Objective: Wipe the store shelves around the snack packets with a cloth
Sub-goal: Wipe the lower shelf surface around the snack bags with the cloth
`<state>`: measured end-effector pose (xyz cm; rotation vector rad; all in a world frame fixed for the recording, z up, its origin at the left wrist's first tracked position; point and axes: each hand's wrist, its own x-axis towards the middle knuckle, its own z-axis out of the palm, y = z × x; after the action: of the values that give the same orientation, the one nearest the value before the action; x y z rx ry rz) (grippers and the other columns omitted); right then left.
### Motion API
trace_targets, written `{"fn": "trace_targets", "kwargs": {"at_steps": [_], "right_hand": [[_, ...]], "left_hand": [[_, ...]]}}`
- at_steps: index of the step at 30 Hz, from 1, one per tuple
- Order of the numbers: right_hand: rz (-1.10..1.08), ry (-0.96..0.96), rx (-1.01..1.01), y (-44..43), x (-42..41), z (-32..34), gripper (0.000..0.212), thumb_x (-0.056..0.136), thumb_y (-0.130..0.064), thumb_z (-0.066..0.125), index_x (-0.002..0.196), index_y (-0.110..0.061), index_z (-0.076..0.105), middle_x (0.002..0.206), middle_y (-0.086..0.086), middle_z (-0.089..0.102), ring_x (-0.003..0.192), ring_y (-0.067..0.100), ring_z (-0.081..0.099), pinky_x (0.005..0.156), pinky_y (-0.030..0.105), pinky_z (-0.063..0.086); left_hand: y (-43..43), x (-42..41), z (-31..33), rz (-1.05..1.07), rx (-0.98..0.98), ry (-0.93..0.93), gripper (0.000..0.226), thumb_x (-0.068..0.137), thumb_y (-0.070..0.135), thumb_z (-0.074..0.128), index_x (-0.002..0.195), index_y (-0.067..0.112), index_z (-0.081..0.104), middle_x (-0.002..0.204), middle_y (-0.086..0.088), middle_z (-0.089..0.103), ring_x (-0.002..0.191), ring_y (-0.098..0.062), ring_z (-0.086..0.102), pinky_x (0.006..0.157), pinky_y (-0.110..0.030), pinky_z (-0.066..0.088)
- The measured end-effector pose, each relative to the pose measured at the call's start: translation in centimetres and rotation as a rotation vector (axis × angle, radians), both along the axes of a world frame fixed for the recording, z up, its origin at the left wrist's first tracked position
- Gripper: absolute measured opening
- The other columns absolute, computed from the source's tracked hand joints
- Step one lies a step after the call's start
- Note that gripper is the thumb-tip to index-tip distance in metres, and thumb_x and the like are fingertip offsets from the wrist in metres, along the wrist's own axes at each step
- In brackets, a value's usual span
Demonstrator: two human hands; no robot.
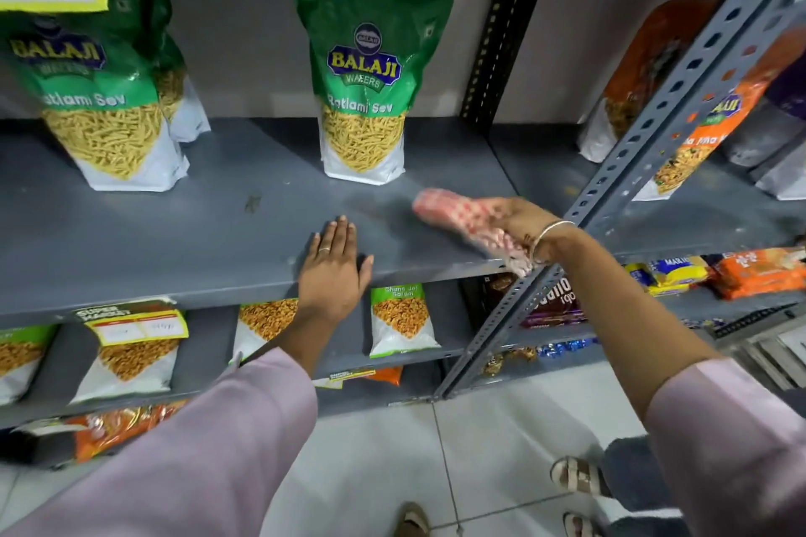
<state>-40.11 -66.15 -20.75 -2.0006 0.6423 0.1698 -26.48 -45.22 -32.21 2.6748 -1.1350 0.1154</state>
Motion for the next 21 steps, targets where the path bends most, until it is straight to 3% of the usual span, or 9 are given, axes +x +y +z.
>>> {"fn": "trace_targets", "kwargs": {"at_steps": [2,5,7,10,12,16,19,21], "right_hand": [[-0.218,-0.006,-0.339,-1.7,1.2,-2.2,0.041,0.095,-0.005,0.045,0.136,-0.003,0.048,0.122,-0.009,0.056,0.109,0.012,0.054,0.081,0.009,0.050],[-0.256,0.226,-0.639,-1.4,2.5,-5.9,0.057,0.091,-0.006,0.041,0.147,-0.010,0.028,0.151,-0.003,0.037,0.131,0.023,0.044,0.107,0.038,0.042],[-0.345,0.229,-0.699,0.6,3.2,-7.4,0.062,0.091,-0.011,0.046,0.148,-0.022,0.025,0.158,0.004,0.025,0.143,0.028,0.028,0.110,0.046,0.036],[-0.116,0.036,-0.883,4.6,5.0,-8.6,0.053,0.095,-0.022,0.042,0.146,-0.026,0.031,0.158,0.002,0.025,0.145,0.026,0.025,0.108,0.048,0.038],[0.038,-0.093,-0.891,5.1,6.2,-8.4,0.048,0.095,-0.028,0.041,0.142,-0.025,0.040,0.155,0.002,0.034,0.143,0.026,0.032,0.108,0.047,0.041],[0.091,0.055,-0.745,5.3,9.0,-7.5,0.051,0.098,-0.031,0.036,0.148,-0.029,0.026,0.161,-0.005,0.017,0.149,0.020,0.012,0.120,0.040,0.022],[0.224,-0.038,-0.806,6.2,9.8,-7.5,0.049,0.097,-0.032,0.038,0.146,-0.032,0.031,0.159,-0.007,0.023,0.148,0.020,0.018,0.116,0.043,0.030],[0.124,0.020,-0.801,4.4,8.9,-7.7,0.051,0.095,-0.028,0.044,0.144,-0.034,0.033,0.157,-0.004,0.029,0.144,0.021,0.029,0.113,0.044,0.035]], "left_hand": [[-0.1,0.1,-0.2,-0.001,-0.007,-0.008,0.065,0.085,0.038,0.026,0.121,-0.007,0.056,0.128,-0.024,0.055,0.118,-0.035,0.053,0.101,-0.049,0.037],[-0.2,0.3,-0.5,0.002,-0.008,-0.020,0.063,0.085,0.037,0.029,0.119,-0.006,0.058,0.126,-0.022,0.057,0.116,-0.034,0.056,0.099,-0.050,0.039],[-0.2,0.3,-0.5,-0.003,-0.010,-0.037,0.062,0.086,0.038,0.029,0.119,-0.005,0.058,0.126,-0.021,0.057,0.117,-0.033,0.055,0.099,-0.050,0.039],[-0.2,0.5,-0.7,-0.009,0.002,-0.050,0.063,0.086,0.039,0.028,0.120,-0.004,0.058,0.127,-0.021,0.057,0.117,-0.032,0.055,0.099,-0.049,0.039],[-0.3,0.5,-0.8,-0.001,0.003,-0.065,0.064,0.085,0.040,0.028,0.120,-0.004,0.058,0.127,-0.020,0.057,0.117,-0.032,0.055,0.100,-0.049,0.038],[-0.3,0.6,-0.9,0.001,0.001,-0.082,0.064,0.086,0.041,0.028,0.122,-0.003,0.057,0.129,-0.019,0.056,0.119,-0.031,0.054,0.102,-0.048,0.033],[-0.4,0.6,-1.0,-0.010,-0.019,-0.112,0.062,0.086,0.040,0.030,0.120,-0.005,0.058,0.125,-0.020,0.059,0.116,-0.032,0.056,0.098,-0.050,0.040],[-0.3,0.7,-1.1,-0.011,-0.029,-0.113,0.062,0.086,0.039,0.031,0.120,-0.004,0.058,0.127,-0.019,0.058,0.117,-0.031,0.056,0.098,-0.049,0.041]]}}
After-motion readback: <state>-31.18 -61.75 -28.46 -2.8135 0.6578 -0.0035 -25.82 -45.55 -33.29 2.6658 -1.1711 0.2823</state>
